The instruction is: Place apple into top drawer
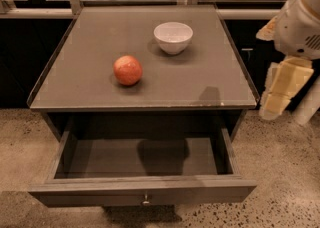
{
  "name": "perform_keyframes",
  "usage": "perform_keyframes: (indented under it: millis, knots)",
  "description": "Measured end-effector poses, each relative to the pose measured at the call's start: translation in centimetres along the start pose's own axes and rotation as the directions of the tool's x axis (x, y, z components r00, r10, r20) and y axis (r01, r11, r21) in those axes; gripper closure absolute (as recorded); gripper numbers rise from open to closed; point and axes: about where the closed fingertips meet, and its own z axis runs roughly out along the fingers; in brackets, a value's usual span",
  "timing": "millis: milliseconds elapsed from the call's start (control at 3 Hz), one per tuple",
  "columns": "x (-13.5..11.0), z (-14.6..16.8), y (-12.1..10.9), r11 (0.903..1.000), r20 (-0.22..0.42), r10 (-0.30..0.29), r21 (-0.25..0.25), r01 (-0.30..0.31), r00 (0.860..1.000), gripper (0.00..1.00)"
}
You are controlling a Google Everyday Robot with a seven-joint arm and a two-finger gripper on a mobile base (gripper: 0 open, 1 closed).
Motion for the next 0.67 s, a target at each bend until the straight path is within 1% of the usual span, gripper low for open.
perform_keyframes:
  millis: [333, 667]
  knots:
    - [-2.6, 2.5, -1.6, 0.9989, 0.021, -0.039, -0.024, 0.039, 0.999, 0.0]
    - [-3.7, 3.9, -2.1, 0.9956, -0.004, -0.084, -0.042, 0.084, 0.996, 0.0]
